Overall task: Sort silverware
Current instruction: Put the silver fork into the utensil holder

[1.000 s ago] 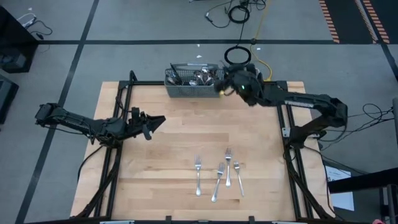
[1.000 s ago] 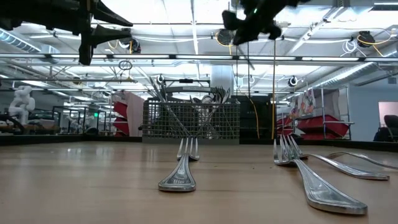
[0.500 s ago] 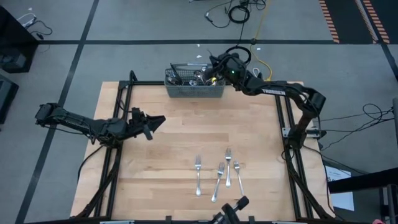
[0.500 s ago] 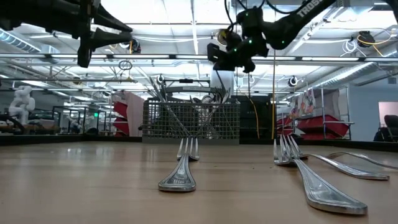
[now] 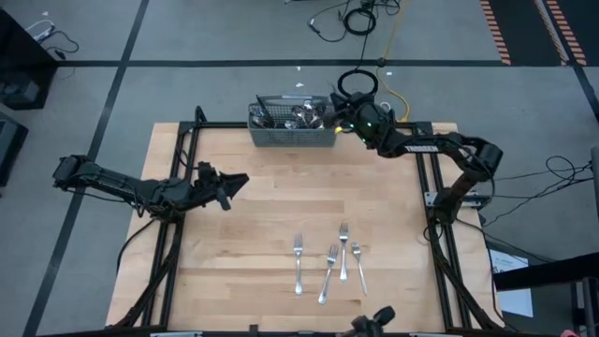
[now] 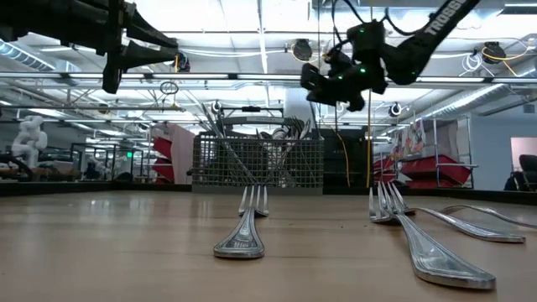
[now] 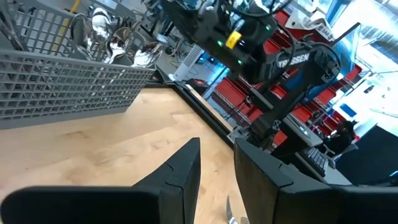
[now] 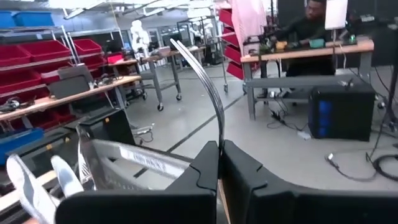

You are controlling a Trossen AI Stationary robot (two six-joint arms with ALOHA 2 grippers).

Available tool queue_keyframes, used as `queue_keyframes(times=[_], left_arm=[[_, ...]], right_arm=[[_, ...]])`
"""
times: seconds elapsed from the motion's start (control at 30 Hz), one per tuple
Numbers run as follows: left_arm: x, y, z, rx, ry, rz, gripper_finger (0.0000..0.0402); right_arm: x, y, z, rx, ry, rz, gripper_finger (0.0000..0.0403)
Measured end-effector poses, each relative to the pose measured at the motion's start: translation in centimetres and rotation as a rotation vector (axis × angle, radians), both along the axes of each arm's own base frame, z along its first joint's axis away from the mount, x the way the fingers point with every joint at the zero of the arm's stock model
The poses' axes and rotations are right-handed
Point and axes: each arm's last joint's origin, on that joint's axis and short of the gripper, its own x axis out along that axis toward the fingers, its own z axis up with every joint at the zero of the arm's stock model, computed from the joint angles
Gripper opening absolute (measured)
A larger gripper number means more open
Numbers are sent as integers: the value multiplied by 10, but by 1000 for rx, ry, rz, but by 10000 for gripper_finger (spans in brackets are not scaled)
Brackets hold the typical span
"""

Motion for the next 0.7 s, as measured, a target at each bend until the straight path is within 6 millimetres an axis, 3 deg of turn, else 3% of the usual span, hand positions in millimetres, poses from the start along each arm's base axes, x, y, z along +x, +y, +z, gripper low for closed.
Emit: queue_keyframes(times=[0.13, 0.5, 0.7], left_arm=[[0, 0, 0, 2, 1, 12, 105], [0, 1, 0, -3, -2, 25, 105], [0, 1, 0, -3, -1, 24, 105]], right_arm=[[-11, 8, -4, 4, 20, 8, 10], [-11, 11, -7, 39, 10, 88, 41], [-22, 19, 20, -13, -40, 108, 53]])
